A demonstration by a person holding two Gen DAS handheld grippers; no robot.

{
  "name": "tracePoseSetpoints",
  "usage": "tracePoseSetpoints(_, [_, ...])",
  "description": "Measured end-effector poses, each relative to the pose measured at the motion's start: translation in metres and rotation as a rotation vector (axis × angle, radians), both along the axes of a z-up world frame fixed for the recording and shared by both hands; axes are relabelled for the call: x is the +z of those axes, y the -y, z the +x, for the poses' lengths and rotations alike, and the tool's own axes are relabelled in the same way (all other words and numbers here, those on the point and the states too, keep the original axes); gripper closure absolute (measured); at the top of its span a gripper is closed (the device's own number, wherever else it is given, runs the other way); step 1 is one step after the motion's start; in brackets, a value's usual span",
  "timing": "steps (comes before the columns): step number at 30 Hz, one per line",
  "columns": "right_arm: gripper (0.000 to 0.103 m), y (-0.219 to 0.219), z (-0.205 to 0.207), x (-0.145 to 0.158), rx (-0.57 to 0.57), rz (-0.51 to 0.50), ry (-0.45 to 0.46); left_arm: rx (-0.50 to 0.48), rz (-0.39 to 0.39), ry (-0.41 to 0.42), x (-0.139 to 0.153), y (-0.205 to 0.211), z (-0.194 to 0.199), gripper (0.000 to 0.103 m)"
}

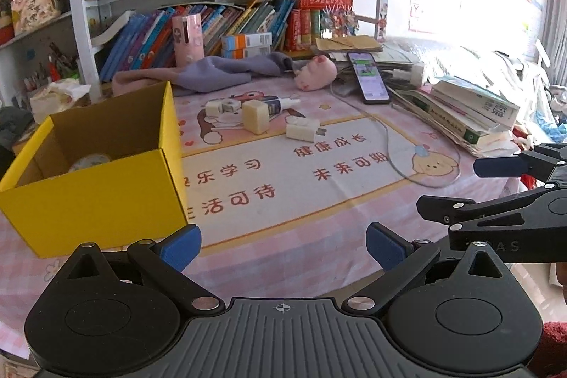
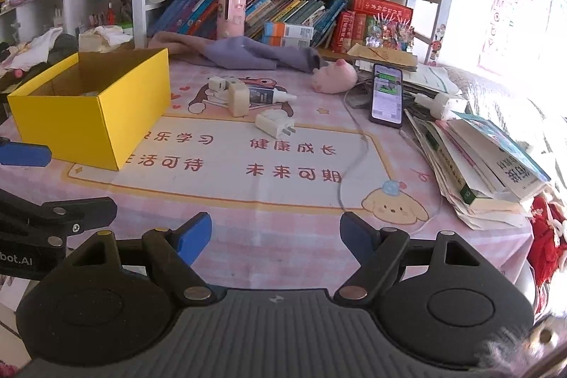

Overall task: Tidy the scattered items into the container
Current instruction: 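Move the left tool to the white block and close on it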

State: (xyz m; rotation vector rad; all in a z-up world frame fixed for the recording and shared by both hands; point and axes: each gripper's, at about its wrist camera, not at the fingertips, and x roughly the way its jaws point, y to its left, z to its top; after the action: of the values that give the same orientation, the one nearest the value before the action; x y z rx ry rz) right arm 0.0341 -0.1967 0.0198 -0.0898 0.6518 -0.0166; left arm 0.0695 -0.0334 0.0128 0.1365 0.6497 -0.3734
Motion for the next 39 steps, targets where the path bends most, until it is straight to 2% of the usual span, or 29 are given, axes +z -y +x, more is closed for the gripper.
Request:
tracePoseSetpoints(9, [0.025, 0.015, 0.049, -0.004, 0.016, -0.024, -0.028, -0.008, 0.015, -0.005, -0.001, 0.023, 0.048, 0.002])
tracePoseSetpoints(11, [0.031, 0.021, 0.062, -0.005, 0.029, -0.02, -0.035, 0.02, 0.019, -0.014, -0.002, 0.029, 0.062, 0.002])
tracePoseSetpoints(17, [0.032, 0.047, 0.105, -0.008, 0.061, -0.013, -0.06, 0.108, 0.02, -0.091, -0.007, 0.044, 0.109, 0.002])
tracePoseSetpoints(20, [0.032, 0.056, 0.127, -0.01, 0.1, -0.024, -0.077, 0.131, 0.003, -0.11, -0.008, 0.052, 0.129, 0.002])
tracePoseSetpoints(28, [0.032, 0.072, 0.186, -0.019, 0.218, -0.013, -0.121, 0.176, 0.029, -0.074, -0.002, 0.076, 0.178, 0.003])
tracePoseSetpoints(34, [0.032, 0.07, 0.227, -0.031, 0.329, 0.003, -0.154, 0.202, 0.045, -0.054, 0.004, 0.091, 0.221, 0.004])
tracePoseSetpoints(39, [0.032, 0.064, 0.251, -0.04, 0.405, -0.006, -0.159, 0.221, 0.06, -0.072, -0.001, 0.098, 0.249, 0.004])
